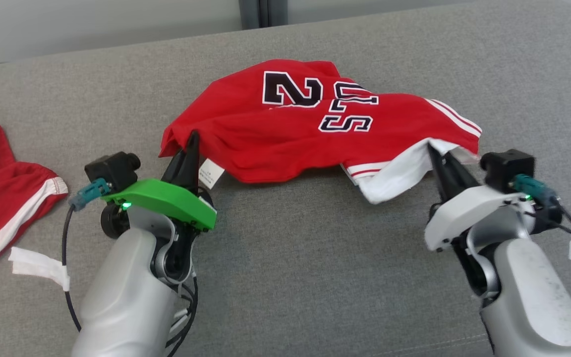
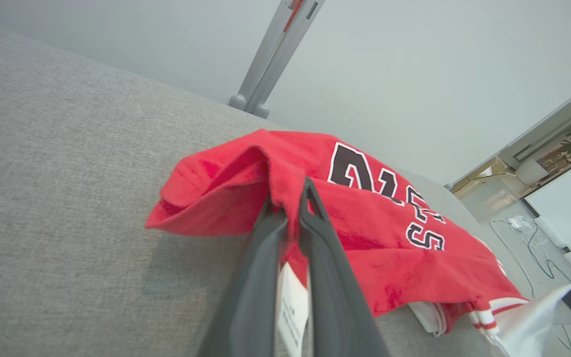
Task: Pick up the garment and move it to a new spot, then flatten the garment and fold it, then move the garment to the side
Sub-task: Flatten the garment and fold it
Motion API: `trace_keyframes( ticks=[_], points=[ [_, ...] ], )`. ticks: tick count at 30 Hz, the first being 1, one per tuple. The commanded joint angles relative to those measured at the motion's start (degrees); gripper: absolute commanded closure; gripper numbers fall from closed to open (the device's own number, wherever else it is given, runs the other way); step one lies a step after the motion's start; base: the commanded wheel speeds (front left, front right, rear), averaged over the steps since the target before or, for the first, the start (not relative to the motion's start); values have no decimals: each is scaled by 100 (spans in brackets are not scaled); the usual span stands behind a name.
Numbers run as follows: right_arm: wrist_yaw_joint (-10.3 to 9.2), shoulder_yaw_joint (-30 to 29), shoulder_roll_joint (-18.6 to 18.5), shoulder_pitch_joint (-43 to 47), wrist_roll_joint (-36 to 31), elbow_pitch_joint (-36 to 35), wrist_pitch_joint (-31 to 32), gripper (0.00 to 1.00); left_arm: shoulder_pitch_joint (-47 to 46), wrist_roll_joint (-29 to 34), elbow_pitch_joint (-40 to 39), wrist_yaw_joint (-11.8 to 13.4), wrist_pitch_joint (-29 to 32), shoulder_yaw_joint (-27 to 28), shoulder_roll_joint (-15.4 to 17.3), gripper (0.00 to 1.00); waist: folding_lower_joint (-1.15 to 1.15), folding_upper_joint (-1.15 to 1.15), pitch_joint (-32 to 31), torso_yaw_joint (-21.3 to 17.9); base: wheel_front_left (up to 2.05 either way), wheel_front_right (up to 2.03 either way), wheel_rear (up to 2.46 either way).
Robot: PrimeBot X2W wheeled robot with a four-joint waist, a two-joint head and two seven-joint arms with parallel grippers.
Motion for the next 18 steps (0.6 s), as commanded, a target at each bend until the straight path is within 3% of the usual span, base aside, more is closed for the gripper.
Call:
trace_keyframes(
  ticks=[1,6,10,15,18],
  points=[
    [-10,-108,-39,94,-21,-311,32,100,73,-198,-332,-23,76,-31,108,100,0,0,-191,-11,0,0,0],
    [-9,-425,-230,-33,133,-1763,446,100,70,-1155,-2082,-24,688,-40,330,100,0,0,-282,-82,0,0,0],
    [-8,-570,-413,-583,377,-2274,690,100,-234,-1756,-2924,68,1377,64,384,100,0,0,-147,-177,0,0,0],
    [-7,-415,-596,-1656,833,-2015,1027,100,-912,-2146,-3321,532,2141,165,449,100,0,0,352,-301,0,0,0],
    [-6,-129,-705,-2580,1149,-1442,1222,100,-1473,-2141,-3224,696,2343,301,593,100,0,0,854,-390,0,0,0]
  ],
)
